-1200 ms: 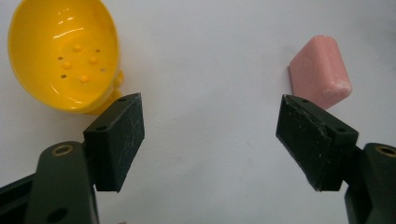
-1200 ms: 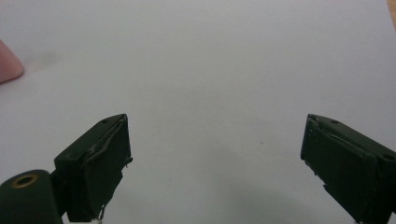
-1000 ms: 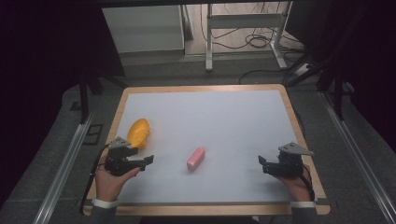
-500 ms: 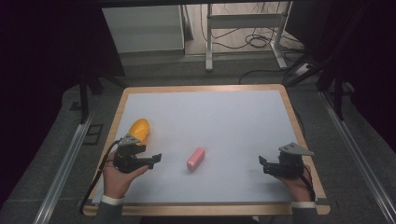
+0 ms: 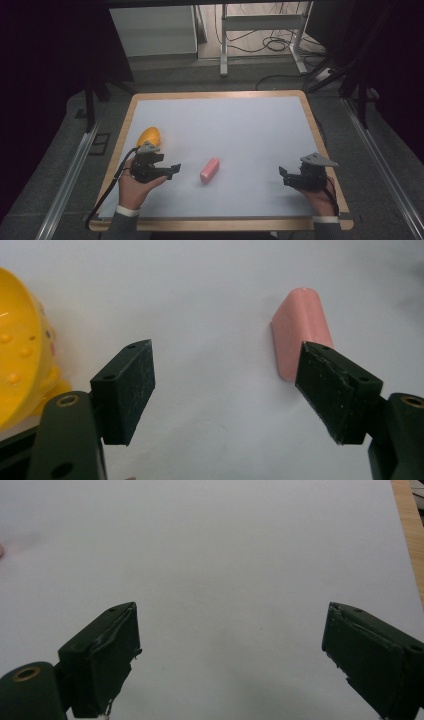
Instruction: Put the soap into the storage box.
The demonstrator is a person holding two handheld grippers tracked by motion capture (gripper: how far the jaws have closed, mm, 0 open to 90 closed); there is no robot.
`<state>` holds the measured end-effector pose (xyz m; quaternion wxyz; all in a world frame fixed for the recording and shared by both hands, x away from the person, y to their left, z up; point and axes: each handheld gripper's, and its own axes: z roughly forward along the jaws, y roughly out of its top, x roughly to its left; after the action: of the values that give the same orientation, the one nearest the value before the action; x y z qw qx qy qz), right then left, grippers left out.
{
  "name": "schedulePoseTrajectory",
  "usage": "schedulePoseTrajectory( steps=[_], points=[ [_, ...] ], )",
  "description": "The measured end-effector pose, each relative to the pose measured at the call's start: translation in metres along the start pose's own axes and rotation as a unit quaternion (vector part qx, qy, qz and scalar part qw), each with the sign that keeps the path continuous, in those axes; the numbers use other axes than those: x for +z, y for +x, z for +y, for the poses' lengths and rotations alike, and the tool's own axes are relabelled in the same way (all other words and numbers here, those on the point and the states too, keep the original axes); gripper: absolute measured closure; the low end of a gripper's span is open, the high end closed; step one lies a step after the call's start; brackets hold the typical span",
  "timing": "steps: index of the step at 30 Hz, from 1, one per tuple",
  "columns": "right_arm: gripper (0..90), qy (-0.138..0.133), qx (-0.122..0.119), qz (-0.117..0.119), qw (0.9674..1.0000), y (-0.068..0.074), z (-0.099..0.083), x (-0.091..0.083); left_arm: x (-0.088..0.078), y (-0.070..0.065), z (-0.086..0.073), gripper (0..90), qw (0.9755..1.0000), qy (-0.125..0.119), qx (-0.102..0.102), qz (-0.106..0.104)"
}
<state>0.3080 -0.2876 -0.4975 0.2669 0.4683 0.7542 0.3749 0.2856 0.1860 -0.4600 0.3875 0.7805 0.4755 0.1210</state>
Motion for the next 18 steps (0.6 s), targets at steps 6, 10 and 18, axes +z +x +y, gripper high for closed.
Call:
schedulePoseTrajectory(
  steps=[6, 10, 18],
  points=[
    [8.1, 0.002, -0.002, -0.002, 1.0, 0.0, 0.0, 0.0, 0.006, -0.006, 0.004, 24.3, 0.9999, 0.006, 0.011, -0.005],
    [8.2, 0.003, -0.002, -0.003, 1.0, 0.0, 0.0, 0.001, 0.01, -0.011, 0.006, 24.3, 0.9998, 0.008, 0.016, -0.007],
    [8.1, 0.006, -0.004, -0.004, 1.0, 0.0, -0.001, 0.002, 0.018, -0.019, 0.007, 24.4, 0.9997, 0.012, 0.015, -0.015]
  ],
)
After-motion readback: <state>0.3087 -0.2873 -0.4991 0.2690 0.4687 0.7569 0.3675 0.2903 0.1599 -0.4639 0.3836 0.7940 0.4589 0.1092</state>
